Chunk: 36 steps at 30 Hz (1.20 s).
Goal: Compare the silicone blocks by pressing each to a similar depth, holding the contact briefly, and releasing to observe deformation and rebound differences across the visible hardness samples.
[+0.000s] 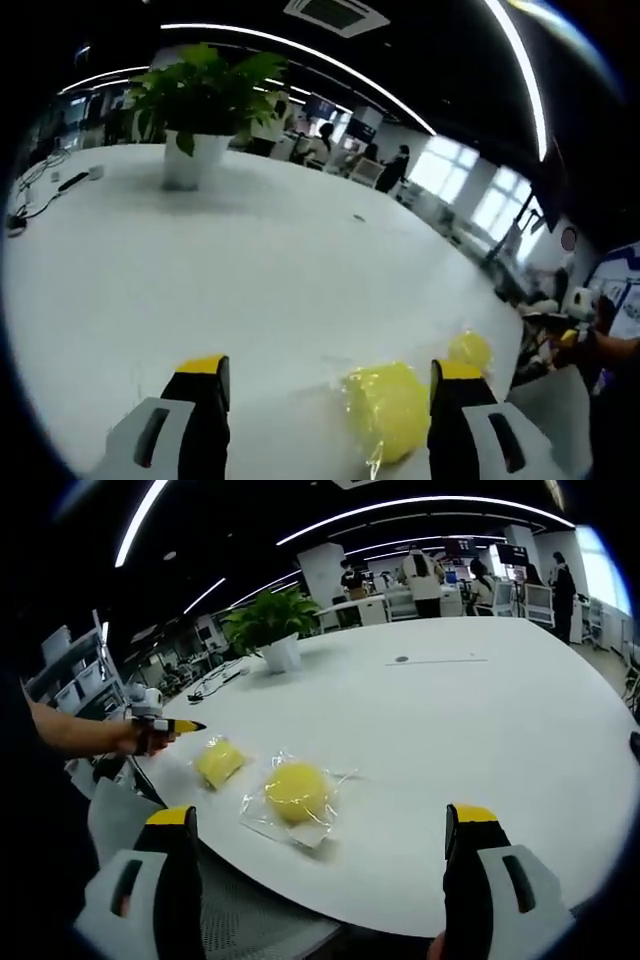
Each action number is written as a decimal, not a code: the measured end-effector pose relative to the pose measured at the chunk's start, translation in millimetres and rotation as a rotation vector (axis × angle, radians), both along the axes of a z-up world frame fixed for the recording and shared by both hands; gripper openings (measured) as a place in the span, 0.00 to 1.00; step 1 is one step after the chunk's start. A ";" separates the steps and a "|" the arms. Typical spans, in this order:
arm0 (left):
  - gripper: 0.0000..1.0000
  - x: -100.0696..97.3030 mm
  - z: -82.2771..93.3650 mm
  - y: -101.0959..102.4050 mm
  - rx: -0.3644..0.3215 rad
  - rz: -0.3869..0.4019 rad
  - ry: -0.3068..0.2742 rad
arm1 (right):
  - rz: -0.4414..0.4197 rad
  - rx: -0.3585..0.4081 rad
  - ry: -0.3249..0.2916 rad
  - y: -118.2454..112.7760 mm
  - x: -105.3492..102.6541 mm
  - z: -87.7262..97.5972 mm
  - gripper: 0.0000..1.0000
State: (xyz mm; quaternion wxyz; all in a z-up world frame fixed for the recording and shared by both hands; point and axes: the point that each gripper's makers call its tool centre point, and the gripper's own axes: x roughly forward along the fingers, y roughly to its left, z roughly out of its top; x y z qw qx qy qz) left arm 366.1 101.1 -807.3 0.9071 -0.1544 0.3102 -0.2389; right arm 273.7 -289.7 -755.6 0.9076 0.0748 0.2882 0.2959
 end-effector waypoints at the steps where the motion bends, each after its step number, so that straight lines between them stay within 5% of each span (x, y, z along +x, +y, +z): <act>1: 0.78 -0.4 -1.1 -0.9 -0.007 0.000 0.005 | 0.001 0.000 0.000 0.4 -0.4 -0.2 0.96; 8: 0.50 0.3 -17.9 -3.6 -0.098 0.058 0.065 | 0.008 -0.006 0.009 4.4 -4.6 -4.2 0.96; 24: 0.20 4.0 -33.4 -19.7 -0.266 0.088 0.202 | 0.009 -0.018 0.023 5.2 -0.3 -9.6 0.96; 27: 0.04 1.8 -34.7 -23.0 -0.266 0.082 0.210 | 0.015 -0.017 0.026 7.3 -0.5 -11.2 0.96; 36: 0.00 2.2 -28.2 -26.2 -0.294 0.091 0.192 | 0.020 -0.010 0.029 8.8 0.0 -12.6 0.96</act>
